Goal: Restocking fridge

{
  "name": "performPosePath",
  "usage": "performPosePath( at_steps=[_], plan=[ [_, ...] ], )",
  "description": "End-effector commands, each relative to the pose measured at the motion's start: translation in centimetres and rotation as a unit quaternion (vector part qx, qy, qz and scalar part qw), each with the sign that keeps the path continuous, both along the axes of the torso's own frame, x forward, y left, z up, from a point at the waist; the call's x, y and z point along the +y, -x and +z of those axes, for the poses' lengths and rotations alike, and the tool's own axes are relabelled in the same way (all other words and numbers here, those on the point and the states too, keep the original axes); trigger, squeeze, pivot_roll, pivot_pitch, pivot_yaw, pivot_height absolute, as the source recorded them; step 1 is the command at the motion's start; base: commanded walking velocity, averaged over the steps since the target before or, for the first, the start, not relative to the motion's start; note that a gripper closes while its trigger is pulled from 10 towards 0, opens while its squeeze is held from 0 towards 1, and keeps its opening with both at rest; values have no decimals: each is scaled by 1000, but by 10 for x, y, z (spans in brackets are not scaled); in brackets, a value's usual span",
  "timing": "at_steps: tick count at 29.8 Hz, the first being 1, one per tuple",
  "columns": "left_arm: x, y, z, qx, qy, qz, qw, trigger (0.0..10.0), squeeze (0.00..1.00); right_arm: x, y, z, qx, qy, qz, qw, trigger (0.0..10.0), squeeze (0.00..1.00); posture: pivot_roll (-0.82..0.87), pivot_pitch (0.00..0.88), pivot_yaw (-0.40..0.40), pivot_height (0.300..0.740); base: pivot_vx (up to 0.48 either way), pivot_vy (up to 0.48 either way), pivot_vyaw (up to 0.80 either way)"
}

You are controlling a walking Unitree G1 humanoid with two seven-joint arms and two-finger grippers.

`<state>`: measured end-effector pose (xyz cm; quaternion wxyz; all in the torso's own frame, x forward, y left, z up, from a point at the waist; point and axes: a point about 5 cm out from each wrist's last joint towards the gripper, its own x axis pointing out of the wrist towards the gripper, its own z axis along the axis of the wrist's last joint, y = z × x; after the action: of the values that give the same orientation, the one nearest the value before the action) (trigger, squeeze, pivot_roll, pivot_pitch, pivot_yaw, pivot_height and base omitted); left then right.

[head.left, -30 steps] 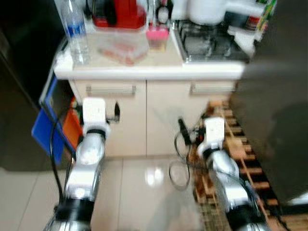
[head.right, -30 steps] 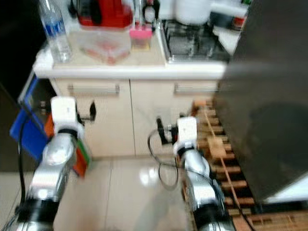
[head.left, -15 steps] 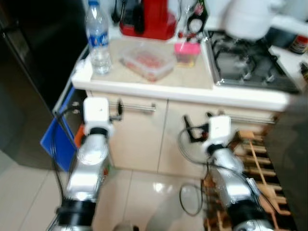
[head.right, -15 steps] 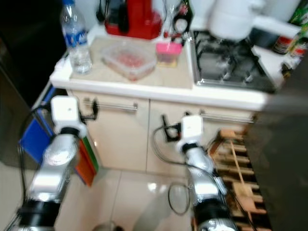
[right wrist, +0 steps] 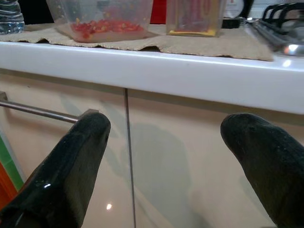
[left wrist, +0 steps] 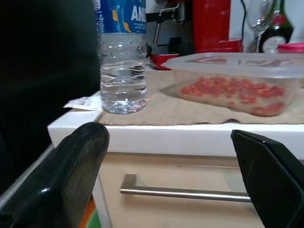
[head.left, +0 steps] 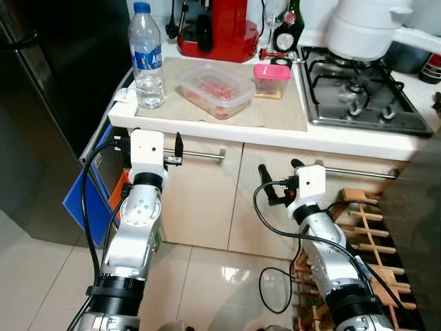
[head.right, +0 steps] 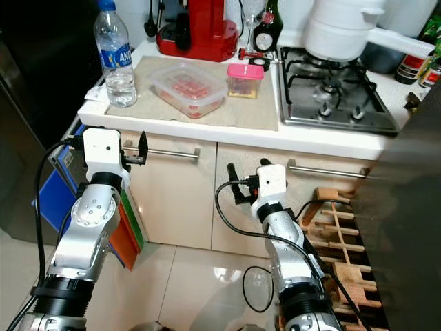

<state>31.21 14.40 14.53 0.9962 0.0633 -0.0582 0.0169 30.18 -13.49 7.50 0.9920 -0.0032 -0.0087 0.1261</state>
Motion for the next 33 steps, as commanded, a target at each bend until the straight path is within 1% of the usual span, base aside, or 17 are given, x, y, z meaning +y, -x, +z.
performPosePath(
  at_steps=[1,11,12,14,15,16,17,19,21,25,26,30,33],
  plan=[
    [5,0,-1,4,4,7,1000,10000,0,0,1,-2,3,-7,-2,1000,10000,0,-14,29,4,740,0,480,0],
    [8,-4,-5,25,0,12,1000,10000,0,1,1,-3,5,-7,0,1000,10000,0,-18,30,5,740,0,480,0],
    [7,-6,-6,28,-8,12,1000,10000,0,1,1,-3,5,-7,0,1000,10000,0,-18,30,5,740,0,0,0],
    [6,-7,-5,27,-11,9,1000,10000,0,1,2,-3,5,-7,1,1000,10000,0,-18,30,5,740,0,0,0],
    [4,-8,-1,15,-14,4,1000,10000,0,0,2,-1,-5,-4,-2,1000,10000,0,-22,30,6,740,0,0,0],
    [4,-8,-1,15,-14,4,1000,10000,0,0,2,-1,-5,-4,-2,1000,10000,0,-22,30,6,740,0,0,0],
    [0,-8,7,-9,-27,-11,1000,10000,0,-3,1,5,-26,5,-20,999,10000,0,-22,30,7,740,0,0,0],
    [-6,-8,12,-22,-32,-25,999,10000,0,-9,-3,12,-38,7,-49,998,10000,0,-23,31,7,740,0,0,0],
    [-8,-9,16,-27,-30,-31,999,10000,0,-13,-7,18,-47,3,-66,997,10000,0,-23,30,8,740,0,0,0],
    [-9,-10,20,-34,-24,-32,999,10000,0,-14,-11,28,-65,0,-70,995,10000,0,-21,26,10,740,0,0,0],
    [-9,-10,22,-40,-26,-35,998,10000,0,-12,-14,41,-88,-4,-68,994,10000,0,-18,25,11,740,0,0,0],
    [-13,-6,26,-51,-29,-45,997,10000,0,-7,-18,65,-131,-3,-63,989,10000,0,-16,21,10,740,0,0,0],
    [-14,-8,23,-37,-25,-46,998,10000,0,-9,-20,61,-120,-3,-69,990,10000,0,-13,14,7,740,0,0,0]
  ],
)
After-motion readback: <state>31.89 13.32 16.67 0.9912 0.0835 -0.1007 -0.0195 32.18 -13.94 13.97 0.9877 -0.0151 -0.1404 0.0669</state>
